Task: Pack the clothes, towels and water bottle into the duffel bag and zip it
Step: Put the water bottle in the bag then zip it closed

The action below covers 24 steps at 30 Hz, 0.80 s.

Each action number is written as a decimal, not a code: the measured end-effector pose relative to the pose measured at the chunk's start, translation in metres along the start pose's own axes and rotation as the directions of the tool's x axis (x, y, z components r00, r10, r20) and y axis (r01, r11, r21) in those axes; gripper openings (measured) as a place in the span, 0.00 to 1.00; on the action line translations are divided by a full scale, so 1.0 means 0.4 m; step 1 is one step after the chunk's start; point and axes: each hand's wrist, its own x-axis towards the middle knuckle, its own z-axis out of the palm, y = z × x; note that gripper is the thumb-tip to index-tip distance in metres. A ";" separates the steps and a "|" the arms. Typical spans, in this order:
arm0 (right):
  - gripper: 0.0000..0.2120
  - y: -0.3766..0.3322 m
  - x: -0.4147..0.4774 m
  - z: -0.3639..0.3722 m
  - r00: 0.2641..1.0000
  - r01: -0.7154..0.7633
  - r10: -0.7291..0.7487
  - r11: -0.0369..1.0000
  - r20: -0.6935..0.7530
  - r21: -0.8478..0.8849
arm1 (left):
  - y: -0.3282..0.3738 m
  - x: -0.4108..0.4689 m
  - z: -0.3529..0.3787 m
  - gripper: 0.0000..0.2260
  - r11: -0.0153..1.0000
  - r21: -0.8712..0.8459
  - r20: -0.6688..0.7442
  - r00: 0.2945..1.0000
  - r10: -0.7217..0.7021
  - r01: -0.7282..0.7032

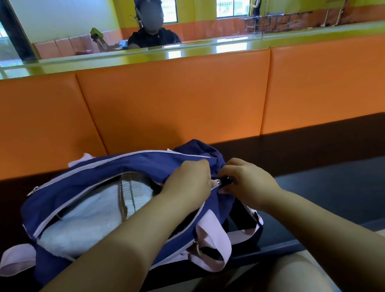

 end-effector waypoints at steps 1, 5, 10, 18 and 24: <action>0.13 -0.001 -0.001 0.002 1.000 0.000 0.000 1.000 -0.017 -0.013 | -0.002 -0.006 -0.006 0.09 1.000 -0.003 -0.015 1.000 0.002 -0.002; 0.12 -0.001 -0.001 -0.002 0.997 -0.029 0.029 1.000 -0.076 -0.010 | -0.022 -0.026 -0.025 0.10 0.998 -0.068 -0.053 0.999 -0.012 0.008; 0.11 -0.008 -0.004 -0.009 0.993 -0.098 0.096 0.995 -0.066 -0.034 | -0.078 -0.065 -0.038 0.08 0.992 -0.108 -0.076 0.995 -0.066 0.058; 0.13 -0.160 0.005 -0.010 0.978 0.204 -0.210 0.946 0.001 -0.251 | -0.112 -0.118 -0.059 0.05 0.994 -0.075 -0.127 0.988 -0.087 0.078; 0.06 -0.147 -0.020 -0.027 0.997 0.060 -0.069 0.977 -0.041 -0.206 | -0.162 -0.180 -0.094 0.07 0.977 -0.120 -0.138 0.972 -0.191 0.175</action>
